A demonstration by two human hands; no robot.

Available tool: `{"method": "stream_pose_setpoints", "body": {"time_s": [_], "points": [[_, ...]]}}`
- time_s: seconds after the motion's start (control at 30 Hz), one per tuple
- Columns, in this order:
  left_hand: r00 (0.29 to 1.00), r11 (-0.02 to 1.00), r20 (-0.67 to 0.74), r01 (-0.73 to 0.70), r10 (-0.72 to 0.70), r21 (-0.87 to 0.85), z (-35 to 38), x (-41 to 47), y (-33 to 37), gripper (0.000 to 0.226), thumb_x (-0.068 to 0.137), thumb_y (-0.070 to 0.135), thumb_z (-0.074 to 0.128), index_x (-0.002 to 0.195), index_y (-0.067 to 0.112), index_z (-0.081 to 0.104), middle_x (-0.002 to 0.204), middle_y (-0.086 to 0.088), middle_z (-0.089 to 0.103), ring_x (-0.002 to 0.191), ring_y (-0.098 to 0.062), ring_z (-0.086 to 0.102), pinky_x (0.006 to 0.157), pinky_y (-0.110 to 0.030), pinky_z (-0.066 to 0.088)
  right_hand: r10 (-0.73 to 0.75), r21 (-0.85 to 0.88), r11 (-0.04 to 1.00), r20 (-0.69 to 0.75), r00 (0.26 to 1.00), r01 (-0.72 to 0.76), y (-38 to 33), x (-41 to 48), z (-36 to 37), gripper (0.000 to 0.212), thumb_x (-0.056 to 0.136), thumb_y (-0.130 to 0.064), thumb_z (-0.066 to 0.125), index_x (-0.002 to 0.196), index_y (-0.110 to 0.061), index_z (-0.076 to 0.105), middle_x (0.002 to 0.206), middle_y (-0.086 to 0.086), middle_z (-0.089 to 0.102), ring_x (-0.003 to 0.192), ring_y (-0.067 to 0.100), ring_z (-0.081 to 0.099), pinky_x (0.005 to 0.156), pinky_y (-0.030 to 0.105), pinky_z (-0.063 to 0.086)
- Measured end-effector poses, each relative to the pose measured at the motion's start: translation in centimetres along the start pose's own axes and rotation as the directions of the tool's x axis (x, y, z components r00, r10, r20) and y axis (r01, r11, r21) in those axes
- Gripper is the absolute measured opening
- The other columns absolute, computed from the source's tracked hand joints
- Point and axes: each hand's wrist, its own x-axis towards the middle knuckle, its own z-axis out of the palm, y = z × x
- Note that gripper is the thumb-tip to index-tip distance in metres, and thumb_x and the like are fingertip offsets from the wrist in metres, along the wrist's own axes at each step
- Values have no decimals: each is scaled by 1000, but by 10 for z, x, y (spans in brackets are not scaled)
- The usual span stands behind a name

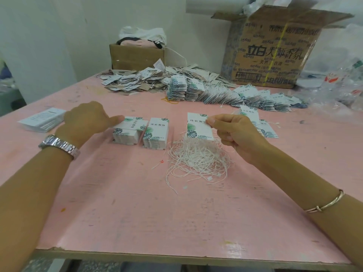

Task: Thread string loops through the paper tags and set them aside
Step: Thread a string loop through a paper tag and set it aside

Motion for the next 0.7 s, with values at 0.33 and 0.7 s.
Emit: {"method": "stream_pose_setpoints", "body": {"time_s": [0.33,0.7], "points": [[988,972,121,116,-92,-206,-4,7,0,60,85,55,65,81,-4,62,73,-14,52,69,-29,47,63,-33,35,10,-11,1000,-1,1000,-10,2,1,1,7,85,-15,72,81,-9,74,65,4,47,43,8,23,39,18,22],[965,962,208,197,-156,-190,-10,4,0,57,92,48,61,55,5,52,55,-9,51,51,-22,40,52,-28,30,19,-24,1000,15,1000,-19,3,0,2,8,87,-15,71,83,-9,74,49,-7,41,42,8,23,40,18,22]]}}
